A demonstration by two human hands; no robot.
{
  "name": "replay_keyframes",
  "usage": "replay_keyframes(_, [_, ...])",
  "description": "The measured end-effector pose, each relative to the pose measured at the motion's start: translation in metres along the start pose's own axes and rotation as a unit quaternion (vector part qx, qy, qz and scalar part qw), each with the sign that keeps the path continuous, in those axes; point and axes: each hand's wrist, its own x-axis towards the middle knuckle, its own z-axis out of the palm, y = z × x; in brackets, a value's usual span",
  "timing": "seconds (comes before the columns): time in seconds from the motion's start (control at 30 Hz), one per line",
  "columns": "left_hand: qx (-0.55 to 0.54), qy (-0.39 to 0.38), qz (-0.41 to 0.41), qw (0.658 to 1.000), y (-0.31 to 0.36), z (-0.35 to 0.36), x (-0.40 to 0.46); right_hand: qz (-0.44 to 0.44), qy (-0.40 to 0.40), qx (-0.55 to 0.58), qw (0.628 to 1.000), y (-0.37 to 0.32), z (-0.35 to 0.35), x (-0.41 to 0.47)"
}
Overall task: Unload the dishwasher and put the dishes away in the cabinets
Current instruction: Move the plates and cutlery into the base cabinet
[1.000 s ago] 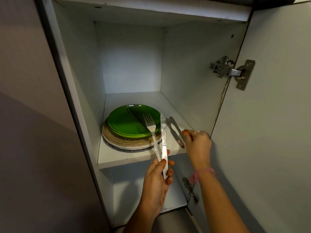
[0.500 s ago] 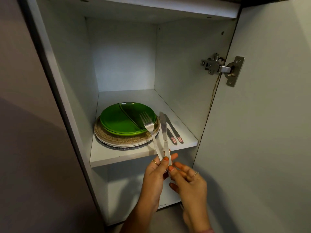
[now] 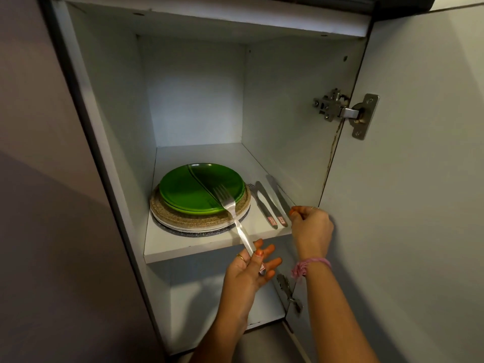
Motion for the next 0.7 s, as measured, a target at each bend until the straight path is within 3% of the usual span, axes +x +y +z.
replay_keyframes(0.23, [-0.002,-0.015,-0.009,1.000,0.002,-0.002,-0.004,-0.057,-0.023,-0.154,0.986,-0.003,0.011,0.002])
replay_keyframes(0.5, [0.006,-0.013,0.002,1.000,0.000,0.002,-0.005,-0.154,-0.047,-0.340,0.926,0.003,0.018,0.003])
replay_keyframes(0.6, [0.010,-0.011,0.012,1.000,0.000,0.002,-0.006,-0.173,-0.044,-0.312,0.933,0.007,0.019,0.005])
replay_keyframes(0.7, [0.009,-0.008,0.020,1.000,0.001,0.003,-0.007,-0.195,-0.002,-0.194,0.961,0.010,0.011,-0.004])
